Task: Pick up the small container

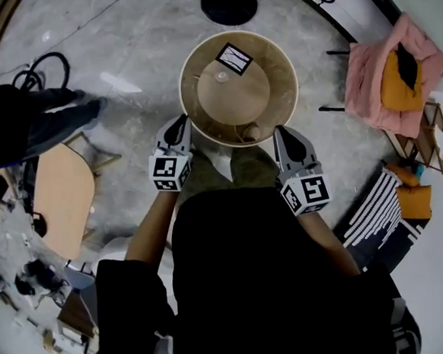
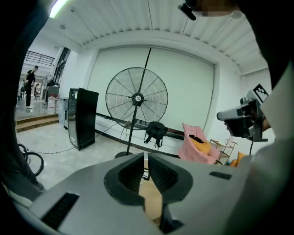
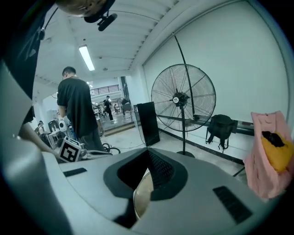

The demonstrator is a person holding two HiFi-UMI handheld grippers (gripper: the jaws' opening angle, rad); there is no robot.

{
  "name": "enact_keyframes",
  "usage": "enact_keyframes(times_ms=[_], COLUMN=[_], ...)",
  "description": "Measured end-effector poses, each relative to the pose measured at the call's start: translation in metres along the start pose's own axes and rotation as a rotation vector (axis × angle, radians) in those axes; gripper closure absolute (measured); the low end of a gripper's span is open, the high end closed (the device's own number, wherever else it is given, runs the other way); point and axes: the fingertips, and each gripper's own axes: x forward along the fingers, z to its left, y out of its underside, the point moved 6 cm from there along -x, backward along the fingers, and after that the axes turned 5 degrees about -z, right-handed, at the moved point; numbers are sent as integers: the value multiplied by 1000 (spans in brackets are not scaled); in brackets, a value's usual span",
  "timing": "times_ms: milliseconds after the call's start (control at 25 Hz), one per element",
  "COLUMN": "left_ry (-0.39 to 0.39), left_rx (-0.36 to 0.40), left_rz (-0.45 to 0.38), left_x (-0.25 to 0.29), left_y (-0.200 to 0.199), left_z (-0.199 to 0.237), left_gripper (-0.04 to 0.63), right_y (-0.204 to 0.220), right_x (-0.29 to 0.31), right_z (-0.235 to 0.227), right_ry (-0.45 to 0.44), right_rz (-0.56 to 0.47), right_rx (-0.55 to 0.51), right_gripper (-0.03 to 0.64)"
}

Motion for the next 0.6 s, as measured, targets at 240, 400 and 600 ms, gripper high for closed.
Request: enact_keyframes(times_ms=[240,400,600], left_ry=[-54,-62,-66], left_rx=[50,31,17], left_rz=[31,14,8], left_x=[45,66,72], left_y=[39,62,91], left_z=[-5,-8,-9], left_gripper=[461,303,250], right_y=[24,41,69], right_x=[29,49,61], right_z=[-24,-39,-52], right_ry=[-94,-114,-151], right_rz=[-2,17,59], right_rx=[6,-14,-42], right_gripper=[595,595,595])
